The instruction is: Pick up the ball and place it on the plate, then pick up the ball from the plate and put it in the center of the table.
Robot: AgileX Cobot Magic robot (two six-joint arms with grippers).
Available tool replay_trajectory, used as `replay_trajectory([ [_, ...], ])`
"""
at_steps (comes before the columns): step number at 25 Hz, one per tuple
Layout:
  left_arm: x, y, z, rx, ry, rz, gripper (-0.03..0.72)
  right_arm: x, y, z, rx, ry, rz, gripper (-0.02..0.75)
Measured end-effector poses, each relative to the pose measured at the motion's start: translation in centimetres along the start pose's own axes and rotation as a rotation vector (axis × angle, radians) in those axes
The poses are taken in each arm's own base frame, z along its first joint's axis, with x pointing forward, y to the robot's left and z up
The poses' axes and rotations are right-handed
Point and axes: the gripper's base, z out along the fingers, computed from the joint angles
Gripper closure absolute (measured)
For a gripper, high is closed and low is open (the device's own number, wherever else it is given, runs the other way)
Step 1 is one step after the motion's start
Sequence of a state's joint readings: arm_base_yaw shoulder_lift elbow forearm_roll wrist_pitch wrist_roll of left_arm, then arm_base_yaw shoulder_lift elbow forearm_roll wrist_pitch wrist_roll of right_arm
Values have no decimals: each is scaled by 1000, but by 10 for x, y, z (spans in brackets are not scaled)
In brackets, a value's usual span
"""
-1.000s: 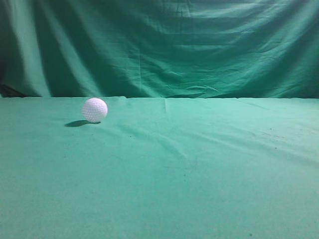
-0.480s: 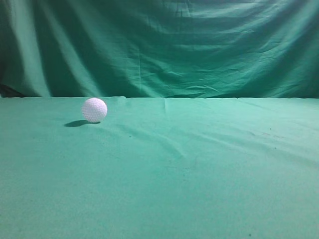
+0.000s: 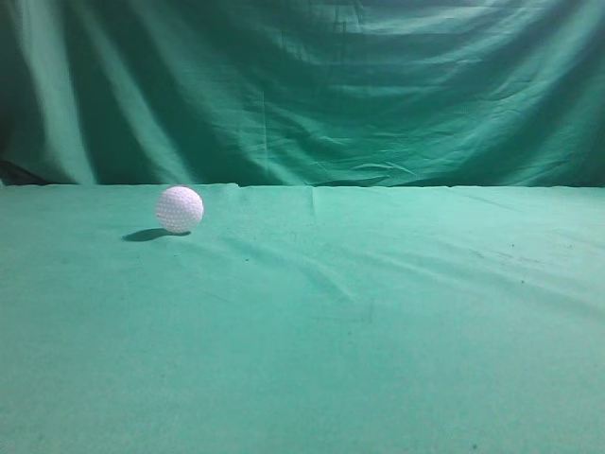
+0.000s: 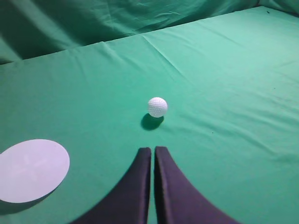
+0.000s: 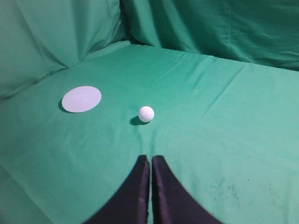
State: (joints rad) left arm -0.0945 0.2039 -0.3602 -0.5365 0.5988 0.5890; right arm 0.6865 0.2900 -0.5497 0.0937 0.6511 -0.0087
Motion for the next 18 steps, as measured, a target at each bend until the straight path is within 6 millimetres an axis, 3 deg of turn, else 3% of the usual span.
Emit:
replay_trajectory([
  [10,49,10,24,-91,24,-62,688,52,-7,34,7,-59,44,738],
  [18,53,9,26,-89,29,-78,688,86,-10,47,21,-13,50,738],
])
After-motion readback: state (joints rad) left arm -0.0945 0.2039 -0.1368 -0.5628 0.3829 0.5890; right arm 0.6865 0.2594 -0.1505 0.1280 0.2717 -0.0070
